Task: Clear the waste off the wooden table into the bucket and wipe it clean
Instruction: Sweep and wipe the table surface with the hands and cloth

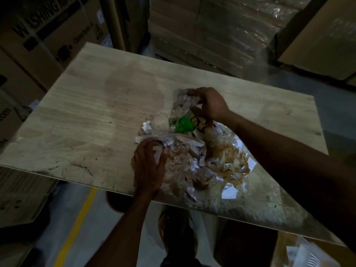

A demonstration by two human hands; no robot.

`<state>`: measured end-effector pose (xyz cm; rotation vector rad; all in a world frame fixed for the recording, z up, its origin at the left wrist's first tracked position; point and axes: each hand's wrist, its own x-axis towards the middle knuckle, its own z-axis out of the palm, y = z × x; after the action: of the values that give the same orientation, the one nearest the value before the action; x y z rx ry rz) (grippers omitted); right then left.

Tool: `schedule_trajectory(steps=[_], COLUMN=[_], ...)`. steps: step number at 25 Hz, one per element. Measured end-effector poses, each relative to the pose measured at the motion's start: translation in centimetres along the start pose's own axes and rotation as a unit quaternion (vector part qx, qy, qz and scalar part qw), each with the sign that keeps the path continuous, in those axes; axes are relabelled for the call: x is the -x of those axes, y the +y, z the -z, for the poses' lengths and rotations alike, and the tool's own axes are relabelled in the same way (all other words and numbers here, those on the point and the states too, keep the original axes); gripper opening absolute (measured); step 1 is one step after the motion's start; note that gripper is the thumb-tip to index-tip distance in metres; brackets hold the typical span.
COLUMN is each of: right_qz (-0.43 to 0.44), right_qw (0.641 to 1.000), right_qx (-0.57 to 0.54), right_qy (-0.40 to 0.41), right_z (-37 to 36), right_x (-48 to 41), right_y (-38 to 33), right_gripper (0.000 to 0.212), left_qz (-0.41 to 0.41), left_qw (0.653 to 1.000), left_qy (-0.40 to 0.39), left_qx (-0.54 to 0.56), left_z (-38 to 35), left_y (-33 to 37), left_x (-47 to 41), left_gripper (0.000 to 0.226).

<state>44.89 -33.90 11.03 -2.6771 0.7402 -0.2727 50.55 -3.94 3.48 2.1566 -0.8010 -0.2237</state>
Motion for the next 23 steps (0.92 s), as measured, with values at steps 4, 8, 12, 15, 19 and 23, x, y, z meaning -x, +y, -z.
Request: schedule_trajectory(steps=[4, 8, 12, 15, 19, 23], right_qz=[-0.144, -0.356, -0.423, -0.343, -0.27, -0.28], right_qw=[0.972, 0.899, 0.883, 0.913, 0.903, 0.826], right_qx=[-0.085, -0.088, -0.108, -0.135, -0.11, -0.255], right_qy=[0.167, 0.239, 0.174, 0.174, 0.314, 0.418], right_z=[4.6, 4.7, 1.2, -0.3, 1.2, 4.6], right_x=[4.6, 15.3, 22.3, 22.0, 20.9, 20.2], right_y=[2.1, 4.9, 3.5, 0.9, -2.9, -7.9], right_gripper=[0.04, 0.044, 0.046, 0.041, 0.051, 0.051], left_qz=[0.048, 0.163, 0.234, 0.22, 0.215, 0.185], left_qw=[0.992, 0.978, 0.969, 0.971, 0.963, 0.965], left_qy=[0.055, 0.073, -0.013, -0.062, -0.117, -0.105], left_qx=[0.101, 0.11, 0.075, 0.066, 0.116, 0.151], left_z=[1.0, 1.7, 2.5, 3.5, 5.4, 6.6], left_y=[0.1, 0.3, 1.0, 1.1, 1.2, 0.4], left_x=[-0.4, 0.3, 2.9, 3.6, 3.5, 4.4], left_gripper=[0.029, 0.018, 0.022, 0.024, 0.023, 0.022])
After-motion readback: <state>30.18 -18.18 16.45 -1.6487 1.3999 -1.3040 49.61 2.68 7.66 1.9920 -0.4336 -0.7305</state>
